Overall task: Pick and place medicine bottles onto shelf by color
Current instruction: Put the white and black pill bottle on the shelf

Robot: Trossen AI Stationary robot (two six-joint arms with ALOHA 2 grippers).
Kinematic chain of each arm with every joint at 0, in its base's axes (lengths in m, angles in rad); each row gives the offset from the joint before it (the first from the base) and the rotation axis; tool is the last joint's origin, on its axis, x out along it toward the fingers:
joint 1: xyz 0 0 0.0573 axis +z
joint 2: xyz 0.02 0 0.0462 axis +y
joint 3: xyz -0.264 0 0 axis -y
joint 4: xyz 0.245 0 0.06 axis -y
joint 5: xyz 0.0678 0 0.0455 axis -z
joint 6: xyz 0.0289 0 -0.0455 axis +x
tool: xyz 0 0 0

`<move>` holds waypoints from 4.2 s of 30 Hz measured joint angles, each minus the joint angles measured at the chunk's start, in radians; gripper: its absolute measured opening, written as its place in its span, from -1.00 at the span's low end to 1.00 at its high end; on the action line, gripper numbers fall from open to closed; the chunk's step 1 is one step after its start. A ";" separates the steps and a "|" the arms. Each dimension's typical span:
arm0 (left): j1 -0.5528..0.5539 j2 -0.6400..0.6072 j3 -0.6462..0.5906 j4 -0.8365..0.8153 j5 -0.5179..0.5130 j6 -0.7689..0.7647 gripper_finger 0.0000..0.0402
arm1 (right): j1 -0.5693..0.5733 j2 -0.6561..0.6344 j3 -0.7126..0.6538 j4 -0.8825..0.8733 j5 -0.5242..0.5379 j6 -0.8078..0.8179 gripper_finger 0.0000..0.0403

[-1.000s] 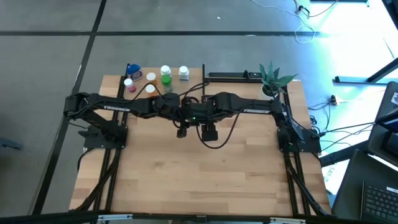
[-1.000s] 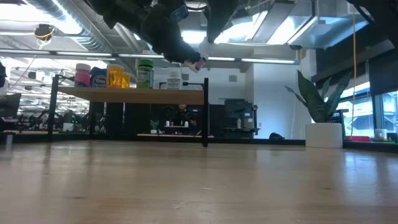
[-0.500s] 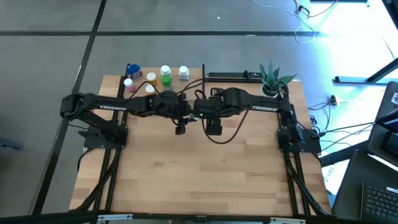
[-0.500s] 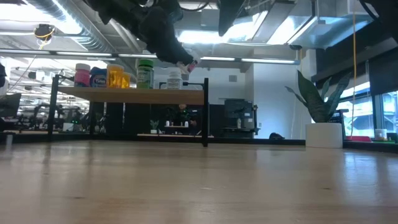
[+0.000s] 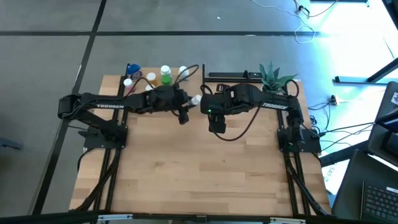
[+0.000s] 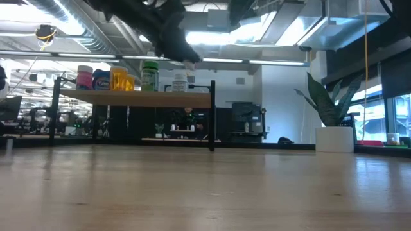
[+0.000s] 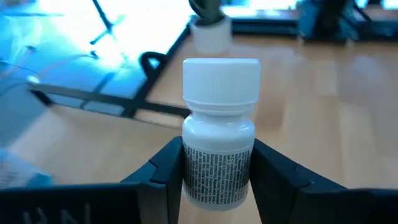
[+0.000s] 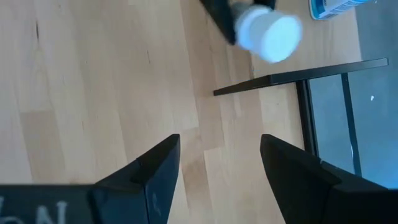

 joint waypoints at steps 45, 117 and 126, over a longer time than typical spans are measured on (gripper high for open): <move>-0.097 0.140 -0.508 1.107 -0.458 -0.027 -0.34 | -0.001 -0.010 0.000 0.046 0.000 -0.032 0.12; 0.009 0.182 -0.508 1.126 -0.458 -0.075 -0.33 | -0.004 -0.010 0.000 0.411 0.199 -0.032 0.12; 0.021 0.182 -0.508 1.126 -0.458 -0.103 -0.33 | -0.005 -0.010 0.000 0.411 0.199 -0.032 0.12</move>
